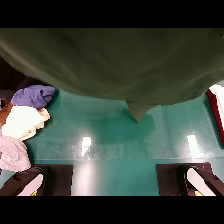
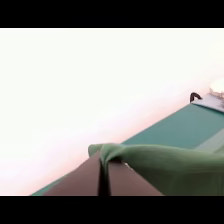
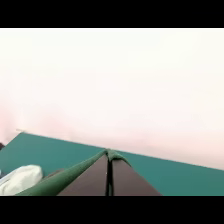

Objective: Fold the shirts.

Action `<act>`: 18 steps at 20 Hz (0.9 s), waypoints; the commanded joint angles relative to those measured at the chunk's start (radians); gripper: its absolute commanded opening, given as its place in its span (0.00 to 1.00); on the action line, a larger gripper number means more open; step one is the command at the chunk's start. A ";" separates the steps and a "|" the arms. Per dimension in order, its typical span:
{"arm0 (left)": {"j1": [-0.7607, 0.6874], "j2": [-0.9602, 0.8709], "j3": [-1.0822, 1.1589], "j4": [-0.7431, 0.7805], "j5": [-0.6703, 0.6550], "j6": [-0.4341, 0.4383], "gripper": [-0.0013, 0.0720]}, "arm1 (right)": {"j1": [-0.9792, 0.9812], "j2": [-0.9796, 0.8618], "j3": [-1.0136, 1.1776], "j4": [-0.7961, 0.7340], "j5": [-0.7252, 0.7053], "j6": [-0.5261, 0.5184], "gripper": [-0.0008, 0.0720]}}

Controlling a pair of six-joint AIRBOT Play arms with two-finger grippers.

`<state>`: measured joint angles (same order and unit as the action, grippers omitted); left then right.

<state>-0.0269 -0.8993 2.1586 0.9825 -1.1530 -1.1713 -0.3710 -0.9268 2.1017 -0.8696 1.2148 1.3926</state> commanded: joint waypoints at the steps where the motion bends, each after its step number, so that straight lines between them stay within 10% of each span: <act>1: 0.001 0.014 -0.023 0.003 0.029 -0.003 0.05 | -0.001 -0.063 0.080 -0.103 0.003 0.067 0.04; 10: 0.001 -0.307 -0.470 0.026 -0.193 -0.082 0.05 | 0.016 -0.259 -0.256 -0.101 0.106 0.090 0.04; 18: 0.001 -0.617 -0.561 0.074 0.024 -0.103 0.05 | 0.235 -0.448 -0.530 -0.222 -0.160 0.080 0.04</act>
<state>-0.0265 -1.4387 1.6176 1.0355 -1.2152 -1.2564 -0.2043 -1.3190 1.6539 -1.0542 1.1824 1.4754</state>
